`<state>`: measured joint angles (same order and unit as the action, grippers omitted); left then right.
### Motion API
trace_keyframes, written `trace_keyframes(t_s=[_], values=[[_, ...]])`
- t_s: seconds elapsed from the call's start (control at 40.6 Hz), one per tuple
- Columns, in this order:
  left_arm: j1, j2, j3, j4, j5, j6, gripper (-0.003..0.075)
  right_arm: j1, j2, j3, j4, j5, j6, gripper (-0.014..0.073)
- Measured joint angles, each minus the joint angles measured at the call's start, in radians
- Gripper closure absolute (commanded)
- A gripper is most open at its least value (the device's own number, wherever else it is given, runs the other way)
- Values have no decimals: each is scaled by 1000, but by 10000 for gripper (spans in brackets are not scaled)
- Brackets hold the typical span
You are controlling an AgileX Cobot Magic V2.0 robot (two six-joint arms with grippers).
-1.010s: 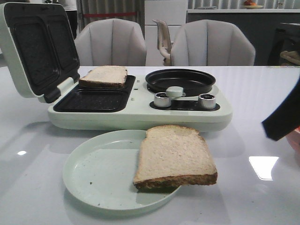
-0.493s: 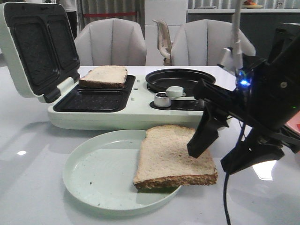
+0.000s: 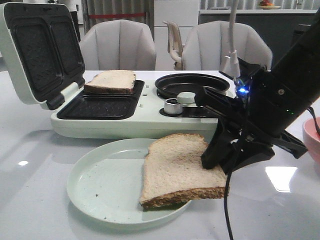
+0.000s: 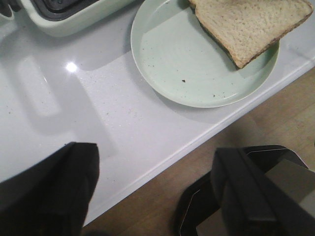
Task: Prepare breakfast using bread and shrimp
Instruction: 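Reach the right gripper to the remaining bread slice and grasp it, then lift the bread with the right gripper and lay it on the first slice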
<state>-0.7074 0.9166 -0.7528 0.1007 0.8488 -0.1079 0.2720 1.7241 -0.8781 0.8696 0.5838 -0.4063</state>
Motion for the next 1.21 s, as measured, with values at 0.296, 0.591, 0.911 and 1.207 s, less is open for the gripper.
trace_keyframes(t_s=[0.296,0.591,0.911,1.207], values=[[0,0,0,18,0,0,192,0,-25,0,2,38,-10,552],[-1,0,0,48,0,0,192,5,-212,-39,22,198,-18,552],[-1,0,0,52,0,0,192,100,-148,-243,95,32,-22,552],[-1,0,0,52,-39,0,192,154,92,-480,203,-117,-21,552]])
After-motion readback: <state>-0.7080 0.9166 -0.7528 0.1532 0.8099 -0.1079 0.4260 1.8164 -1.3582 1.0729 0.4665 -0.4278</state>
